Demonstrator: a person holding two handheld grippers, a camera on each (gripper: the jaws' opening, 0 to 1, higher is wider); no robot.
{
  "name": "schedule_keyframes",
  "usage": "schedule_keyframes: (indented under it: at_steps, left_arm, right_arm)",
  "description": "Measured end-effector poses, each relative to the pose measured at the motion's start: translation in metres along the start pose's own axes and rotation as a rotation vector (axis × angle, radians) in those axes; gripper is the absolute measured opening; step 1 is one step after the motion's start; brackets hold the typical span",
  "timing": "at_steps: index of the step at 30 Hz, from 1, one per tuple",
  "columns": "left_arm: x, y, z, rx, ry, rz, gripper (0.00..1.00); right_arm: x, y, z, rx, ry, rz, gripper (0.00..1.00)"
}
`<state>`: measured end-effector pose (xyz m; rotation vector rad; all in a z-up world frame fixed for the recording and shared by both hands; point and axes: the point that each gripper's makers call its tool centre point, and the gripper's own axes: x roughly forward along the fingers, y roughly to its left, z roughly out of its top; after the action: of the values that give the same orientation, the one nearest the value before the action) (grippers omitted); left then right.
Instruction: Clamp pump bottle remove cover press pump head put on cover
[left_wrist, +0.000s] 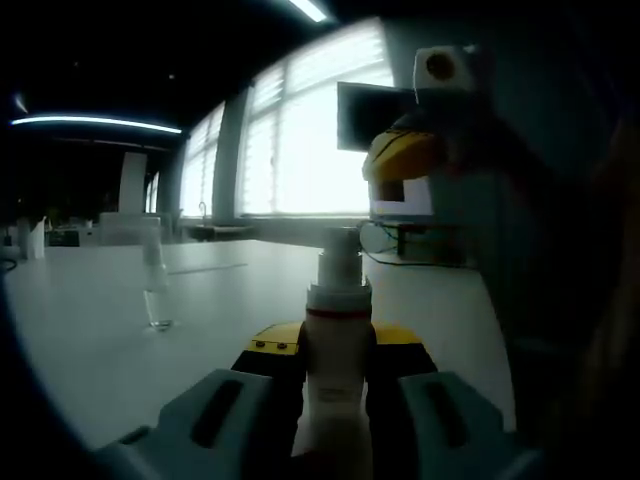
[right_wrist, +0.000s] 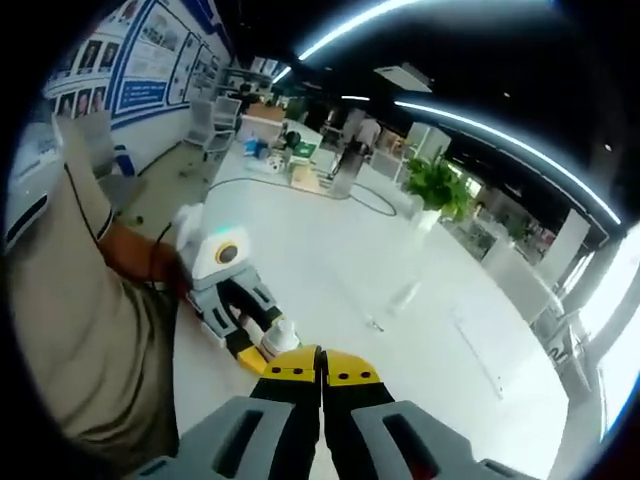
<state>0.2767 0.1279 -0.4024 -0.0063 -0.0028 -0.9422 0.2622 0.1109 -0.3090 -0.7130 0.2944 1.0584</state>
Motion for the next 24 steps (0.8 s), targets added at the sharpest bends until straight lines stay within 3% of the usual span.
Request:
schedule_keyframes:
  at_steps: [11,24]
  left_arm:
    - [0.0,-0.001,0.0,-0.002,0.0,-0.002,0.14]
    - [-0.001,-0.001,0.0,-0.003,0.001,-0.002,0.14]
  right_arm:
    - [0.008,-0.005,0.022,-0.054,0.028,0.041,0.0]
    - [0.016,0.002,0.026,-0.098,0.12,0.122,0.0]
